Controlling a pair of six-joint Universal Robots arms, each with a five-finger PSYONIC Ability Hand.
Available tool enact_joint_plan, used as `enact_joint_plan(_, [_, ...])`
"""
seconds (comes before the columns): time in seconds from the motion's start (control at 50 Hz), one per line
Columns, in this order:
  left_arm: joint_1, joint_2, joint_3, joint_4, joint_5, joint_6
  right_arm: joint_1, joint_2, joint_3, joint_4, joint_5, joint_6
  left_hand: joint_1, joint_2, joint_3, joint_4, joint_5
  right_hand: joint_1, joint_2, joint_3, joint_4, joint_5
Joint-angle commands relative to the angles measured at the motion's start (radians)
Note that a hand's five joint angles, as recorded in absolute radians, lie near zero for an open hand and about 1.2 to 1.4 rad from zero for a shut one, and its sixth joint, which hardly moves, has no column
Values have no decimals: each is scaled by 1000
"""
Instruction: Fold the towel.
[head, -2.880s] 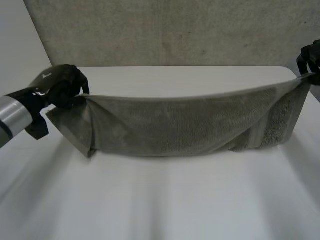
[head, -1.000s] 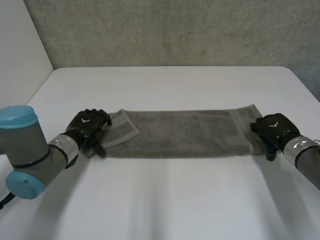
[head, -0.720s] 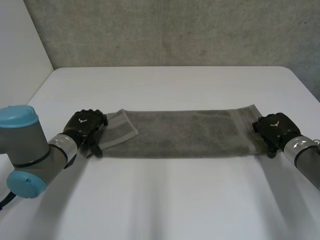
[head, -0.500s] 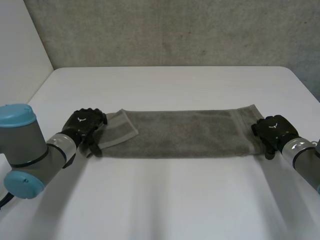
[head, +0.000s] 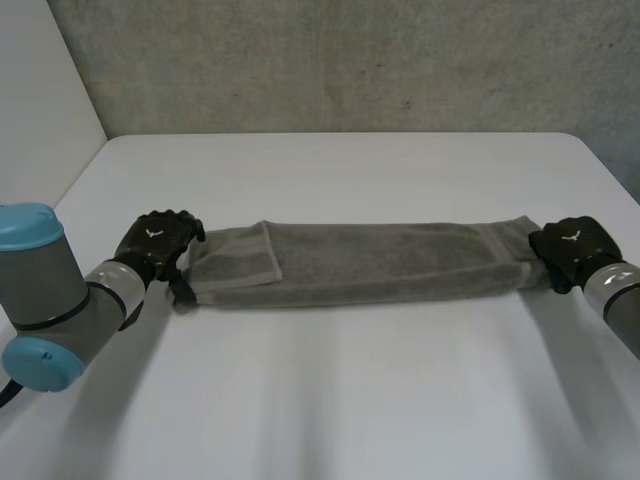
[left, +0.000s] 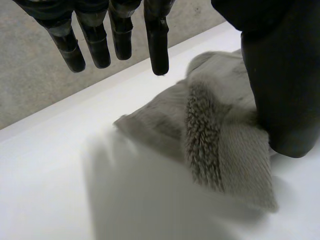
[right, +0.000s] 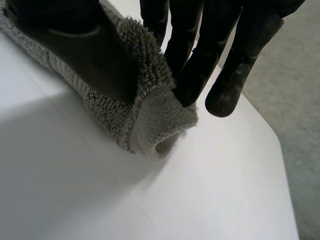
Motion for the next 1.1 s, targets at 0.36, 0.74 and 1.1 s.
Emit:
enact_joint_plan(0.36, [56,-2,32,-7,-122,-8,-30,-18,12,11,-3,-7,-13,-7,0,-6,9,83,81,79,57,63])
enact_joint_plan(0.74, [-96,96,11,-8,-2,-85,-24,-21,16,23,-3,-10,5,10,18,11,26,83,81,79,57,63])
enact_joint_plan(1.1, [-117,122,5,-10,146,-93,-24,-10,16,23,-3,-38,5,10,18,11,26,83,81,79,57,63])
